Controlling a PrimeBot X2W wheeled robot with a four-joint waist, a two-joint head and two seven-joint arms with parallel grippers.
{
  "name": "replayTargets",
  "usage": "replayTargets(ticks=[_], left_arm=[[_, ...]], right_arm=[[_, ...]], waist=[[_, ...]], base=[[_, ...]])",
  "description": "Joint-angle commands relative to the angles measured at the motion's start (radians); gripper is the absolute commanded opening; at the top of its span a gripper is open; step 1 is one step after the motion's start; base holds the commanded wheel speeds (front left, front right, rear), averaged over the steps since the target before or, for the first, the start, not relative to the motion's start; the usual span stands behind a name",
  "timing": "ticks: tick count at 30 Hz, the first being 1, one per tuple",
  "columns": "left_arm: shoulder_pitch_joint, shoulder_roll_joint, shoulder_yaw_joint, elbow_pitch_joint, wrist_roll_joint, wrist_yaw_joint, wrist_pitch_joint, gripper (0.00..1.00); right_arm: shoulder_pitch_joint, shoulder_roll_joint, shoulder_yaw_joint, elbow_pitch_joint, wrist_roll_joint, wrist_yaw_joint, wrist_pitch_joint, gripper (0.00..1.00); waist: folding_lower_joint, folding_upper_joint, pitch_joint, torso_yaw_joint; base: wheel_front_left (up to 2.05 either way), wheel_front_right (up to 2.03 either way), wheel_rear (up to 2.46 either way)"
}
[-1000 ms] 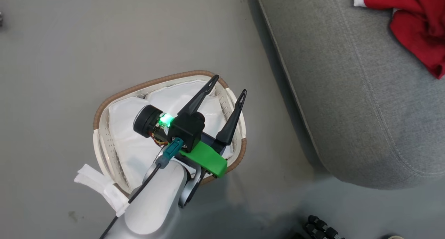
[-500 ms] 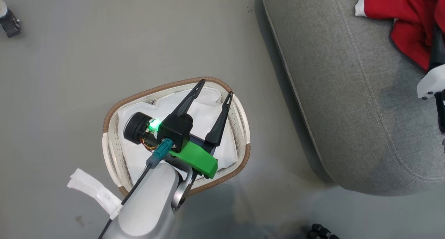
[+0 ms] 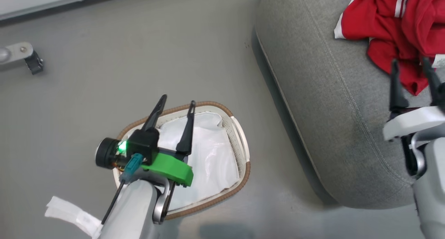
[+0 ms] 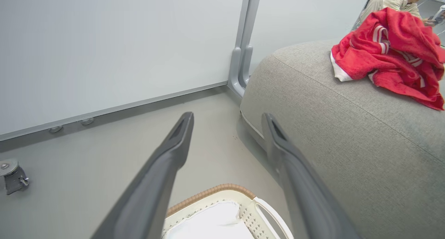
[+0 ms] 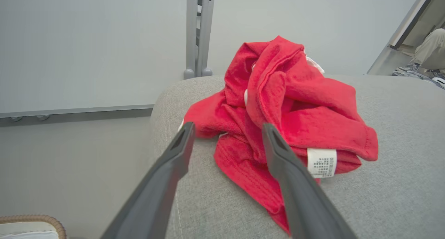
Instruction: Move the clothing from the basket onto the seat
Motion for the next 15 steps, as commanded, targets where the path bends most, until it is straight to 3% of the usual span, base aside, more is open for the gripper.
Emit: replayTargets(ticks=[1, 15], left_arm=[[0.027, 0.005, 0.020, -0.008, 0.004, 0.015, 0.000, 1.00], [0.124, 0.005, 0.211, -0.030, 0.004, 0.099, 0.000, 1.00]], right_arm=[[0.022, 0.010, 0.015, -0.024, 0.011, -0.001, -0.002, 1.00], [0.084, 0.089, 0.165, -0.096, 0.040, -0.001, -0.002, 1.00]], waist=[[0.0000, 0.0000, -0.043, 0.022], [0.0000, 0.0000, -0.124, 0.153]], base=[[0.00, 0.00, 0.00], [0.00, 0.00, 0.00]])
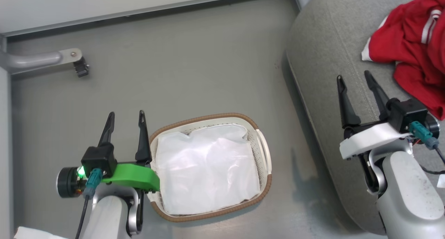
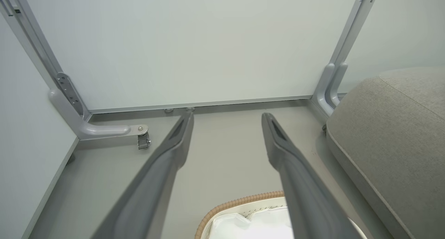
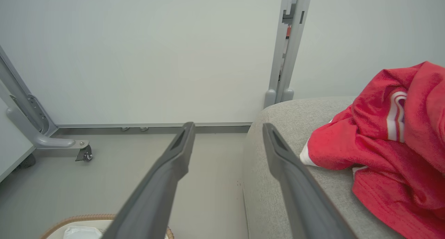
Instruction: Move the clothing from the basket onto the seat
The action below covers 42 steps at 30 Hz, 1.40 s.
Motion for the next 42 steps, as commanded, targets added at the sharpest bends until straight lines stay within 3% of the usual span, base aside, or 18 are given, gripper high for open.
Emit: replayTargets(ticks=[1, 10, 23, 24, 29, 42], left_arm=[[0.031, 0.004, 0.012, 0.003, -0.002, 0.006, 0.000, 1.00], [0.132, 0.004, 0.078, -0.012, -0.017, 0.014, 0.000, 1.00], [0.244, 0.004, 0.097, -0.014, -0.041, -0.025, 0.000, 1.00], [0.234, 0.000, 0.095, -0.015, -0.042, -0.024, 0.000, 0.00], [0.235, -0.004, 0.095, 0.022, -0.055, -0.025, 0.004, 0.00], [0.218, -0.003, 0.127, 0.005, -0.292, -0.050, 0.069, 0.00]], right_arm=[[0.026, 0.000, 0.003, -0.003, 0.005, -0.001, -0.002, 1.00], [0.095, 0.027, 0.008, 0.013, 0.016, -0.001, -0.002, 1.00], [0.217, 0.040, 0.015, 0.039, 0.022, -0.001, -0.002, 1.00], [0.212, 0.042, 0.015, 0.038, 0.021, 0.000, 0.000, 0.00], [0.231, 0.051, 0.016, 0.071, 0.033, 0.000, 0.006, 0.00], [0.242, 0.059, -0.020, 0.046, 0.268, 0.000, 0.071, 0.00]], waist=[[0.0000, 0.0000, -0.039, 0.046], [0.0000, 0.0000, -0.108, 0.089], [0.0000, 0.0000, -0.188, 0.103], [0.0000, 0.0000, -0.185, 0.100], [0.0000, 0.0000, -0.187, 0.101], [0.0000, 0.0000, -0.198, 0.100]], base=[[0.00, 0.00, 0.00], [0.00, 0.00, 0.00], [0.00, 0.00, 0.00], [0.00, 0.00, 0.00], [0.00, 0.00, 0.00], [0.00, 0.00, 0.00]])
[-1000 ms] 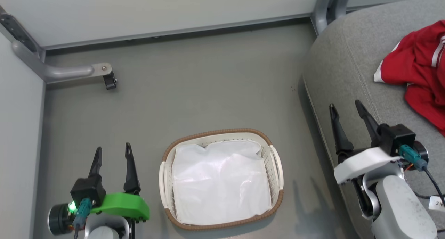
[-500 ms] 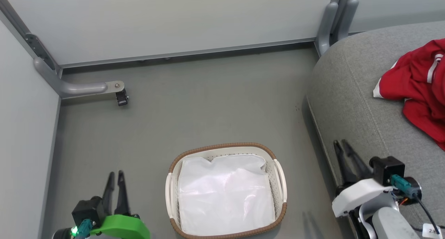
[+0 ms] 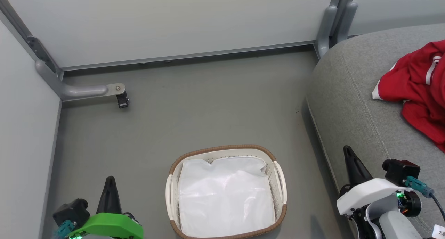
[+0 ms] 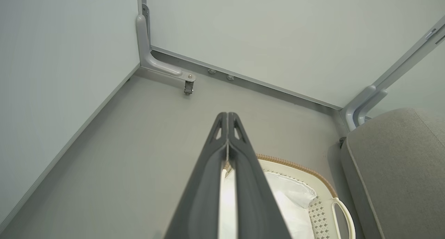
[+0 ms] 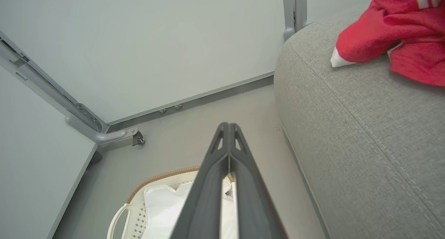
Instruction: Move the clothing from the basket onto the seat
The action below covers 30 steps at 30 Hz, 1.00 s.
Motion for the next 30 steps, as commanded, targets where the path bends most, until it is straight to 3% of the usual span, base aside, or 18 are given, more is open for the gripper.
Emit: replayTargets(ticks=[1, 30], left_arm=[[-0.019, 0.003, 0.008, -0.018, -0.041, -0.006, 0.009, 0.00], [-0.048, 0.006, 0.063, -0.048, -0.452, -0.050, 0.122, 0.00]], right_arm=[[-0.005, -0.004, -0.009, -0.021, 0.041, 0.000, 0.008, 0.00], [0.016, 0.010, -0.068, -0.064, 0.451, 0.000, 0.120, 0.00]], waist=[[0.0001, 0.0000, -0.001, 0.000], [0.0001, 0.0000, -0.026, 0.000]], base=[[0.00, 0.00, 0.00], [0.00, 0.00, 0.00]])
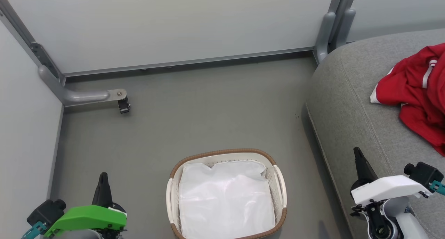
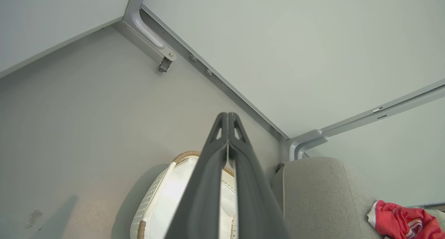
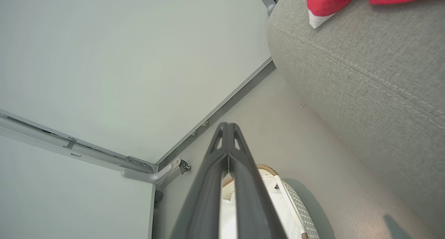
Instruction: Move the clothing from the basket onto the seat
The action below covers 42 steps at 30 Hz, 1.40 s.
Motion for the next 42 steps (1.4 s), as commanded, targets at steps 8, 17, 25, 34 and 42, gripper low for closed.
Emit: replayTargets(ticks=[8, 17, 25, 34, 42], left_arm=[[-0.034, 0.006, 0.019, -0.020, -0.113, -0.015, 0.028, 0.00], [-0.040, 0.007, 0.032, -0.027, -0.211, -0.026, 0.055, 0.00], [-0.045, 0.007, 0.042, -0.032, -0.290, -0.034, 0.078, 0.00], [-0.050, 0.008, 0.054, -0.038, -0.374, -0.044, 0.101, 0.00], [-0.056, 0.008, 0.064, -0.043, -0.443, -0.051, 0.119, 0.00]], right_arm=[[0.003, 0.001, -0.019, -0.025, 0.112, 0.000, 0.031, 0.00], [0.008, 0.005, -0.034, -0.035, 0.209, 0.000, 0.057, 0.00], [0.013, 0.007, -0.046, -0.043, 0.288, 0.000, 0.079, 0.00], [0.018, 0.010, -0.058, -0.052, 0.373, -0.001, 0.103, 0.00], [0.022, 0.012, -0.068, -0.059, 0.441, -0.001, 0.121, 0.00]], waist=[[0.0000, 0.0000, -0.007, 0.000], [0.0000, 0.0000, -0.015, 0.000], [0.0000, 0.0000, -0.022, 0.000], [0.0000, 0.0000, -0.029, 0.000], [0.0000, 0.0000, -0.036, 0.000]], base=[[0.00, 0.00, 0.00], [0.00, 0.00, 0.00], [0.00, 0.00, 0.00], [0.00, 0.00, 0.00], [0.00, 0.00, 0.00]])
